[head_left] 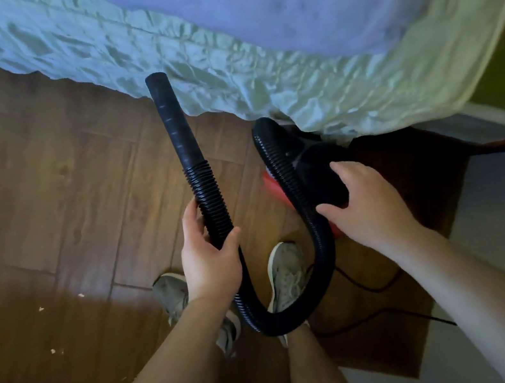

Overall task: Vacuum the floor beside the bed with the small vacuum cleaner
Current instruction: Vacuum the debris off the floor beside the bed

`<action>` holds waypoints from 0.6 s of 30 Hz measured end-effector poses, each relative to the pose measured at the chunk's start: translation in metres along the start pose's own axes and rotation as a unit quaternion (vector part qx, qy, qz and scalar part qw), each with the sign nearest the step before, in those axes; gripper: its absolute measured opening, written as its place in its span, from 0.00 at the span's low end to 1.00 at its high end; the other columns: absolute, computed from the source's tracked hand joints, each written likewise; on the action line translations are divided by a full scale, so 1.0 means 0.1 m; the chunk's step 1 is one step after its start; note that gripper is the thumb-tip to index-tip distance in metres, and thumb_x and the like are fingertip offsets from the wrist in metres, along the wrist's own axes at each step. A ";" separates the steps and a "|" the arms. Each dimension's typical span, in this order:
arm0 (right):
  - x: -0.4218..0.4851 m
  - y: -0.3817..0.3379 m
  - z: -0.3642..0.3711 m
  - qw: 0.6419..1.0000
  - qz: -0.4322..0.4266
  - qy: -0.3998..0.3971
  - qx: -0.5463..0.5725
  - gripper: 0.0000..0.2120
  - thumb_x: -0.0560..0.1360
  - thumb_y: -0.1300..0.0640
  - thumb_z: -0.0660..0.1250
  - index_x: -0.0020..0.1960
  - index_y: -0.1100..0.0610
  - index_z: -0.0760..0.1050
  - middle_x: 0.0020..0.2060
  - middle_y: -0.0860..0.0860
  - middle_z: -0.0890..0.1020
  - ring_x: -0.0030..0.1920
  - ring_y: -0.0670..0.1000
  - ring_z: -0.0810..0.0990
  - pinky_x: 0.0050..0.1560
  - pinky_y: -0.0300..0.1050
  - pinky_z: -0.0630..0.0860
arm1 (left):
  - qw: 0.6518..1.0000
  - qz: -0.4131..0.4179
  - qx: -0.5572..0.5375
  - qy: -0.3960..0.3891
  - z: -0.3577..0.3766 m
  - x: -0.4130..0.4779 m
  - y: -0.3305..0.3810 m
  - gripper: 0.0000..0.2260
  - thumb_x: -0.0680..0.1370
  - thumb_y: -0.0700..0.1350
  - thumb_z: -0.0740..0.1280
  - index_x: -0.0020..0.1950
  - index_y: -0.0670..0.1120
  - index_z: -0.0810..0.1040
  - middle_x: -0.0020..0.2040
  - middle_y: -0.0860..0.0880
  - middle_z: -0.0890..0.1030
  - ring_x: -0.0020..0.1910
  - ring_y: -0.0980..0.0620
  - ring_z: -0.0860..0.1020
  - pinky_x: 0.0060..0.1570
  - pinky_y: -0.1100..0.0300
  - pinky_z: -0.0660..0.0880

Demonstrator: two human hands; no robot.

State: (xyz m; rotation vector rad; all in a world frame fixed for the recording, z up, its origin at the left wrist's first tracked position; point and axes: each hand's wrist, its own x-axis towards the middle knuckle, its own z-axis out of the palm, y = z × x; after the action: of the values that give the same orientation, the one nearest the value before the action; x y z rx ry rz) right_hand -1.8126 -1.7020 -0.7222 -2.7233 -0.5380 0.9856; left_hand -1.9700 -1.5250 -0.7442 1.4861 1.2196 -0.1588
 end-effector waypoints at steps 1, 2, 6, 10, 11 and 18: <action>-0.01 0.12 0.01 1.000 0.016 -0.002 0.006 0.37 0.75 0.45 0.71 0.78 0.56 0.61 0.75 0.51 0.68 0.75 0.52 0.64 0.71 0.46 0.63 | 1.000 0.002 0.006 -0.001 0.06 -0.01 -0.01 0.34 0.79 0.42 0.72 0.78 0.61 0.59 0.65 0.60 0.74 0.62 0.54 0.79 0.62 0.44 0.79; -0.02 0.26 0.02 0.999 0.032 -0.005 0.013 0.37 0.76 0.45 0.71 0.78 0.55 0.61 0.75 0.50 0.67 0.75 0.52 0.64 0.72 0.47 0.63 | 1.000 0.003 0.011 0.000 0.13 -0.01 -0.02 0.35 0.78 0.42 0.72 0.78 0.61 0.59 0.66 0.59 0.74 0.62 0.54 0.79 0.62 0.44 0.79; -0.02 0.73 0.13 0.996 0.083 -0.012 0.023 0.37 0.75 0.46 0.71 0.78 0.56 0.61 0.74 0.52 0.68 0.74 0.54 0.66 0.72 0.49 0.64 | 1.000 -0.001 0.018 0.012 0.38 -0.04 -0.11 0.35 0.79 0.42 0.71 0.79 0.60 0.57 0.69 0.58 0.73 0.64 0.52 0.78 0.61 0.42 0.79; 0.02 1.08 0.32 0.993 0.111 -0.031 0.018 0.37 0.75 0.47 0.72 0.78 0.57 0.61 0.75 0.55 0.67 0.75 0.56 0.65 0.72 0.51 0.64 | 1.000 0.001 0.015 0.023 0.57 -0.11 -0.23 0.34 0.80 0.42 0.70 0.78 0.60 0.57 0.65 0.61 0.72 0.63 0.55 0.77 0.62 0.44 0.79; 0.03 1.15 0.37 0.992 0.116 -0.037 0.017 0.37 0.75 0.47 0.72 0.78 0.58 0.60 0.75 0.55 0.67 0.75 0.57 0.65 0.72 0.51 0.64 | 0.999 0.001 0.015 0.029 0.61 -0.12 -0.27 0.33 0.80 0.42 0.70 0.78 0.60 0.57 0.65 0.61 0.73 0.62 0.55 0.78 0.62 0.44 0.79; 0.14 1.51 0.72 0.989 0.128 -0.071 0.025 0.35 0.77 0.49 0.70 0.78 0.58 0.60 0.75 0.55 0.66 0.74 0.58 0.66 0.71 0.52 0.66 | 0.999 -0.004 0.007 0.045 0.86 -0.17 -0.44 0.33 0.80 0.40 0.70 0.77 0.61 0.57 0.68 0.58 0.73 0.62 0.56 0.78 0.60 0.46 0.80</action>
State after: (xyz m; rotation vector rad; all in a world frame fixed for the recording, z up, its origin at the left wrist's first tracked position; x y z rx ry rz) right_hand -1.8087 -1.8298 -0.8302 -2.7386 -0.1822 1.2429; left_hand -1.9666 -1.6112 -0.7902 1.5130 1.2995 -0.1070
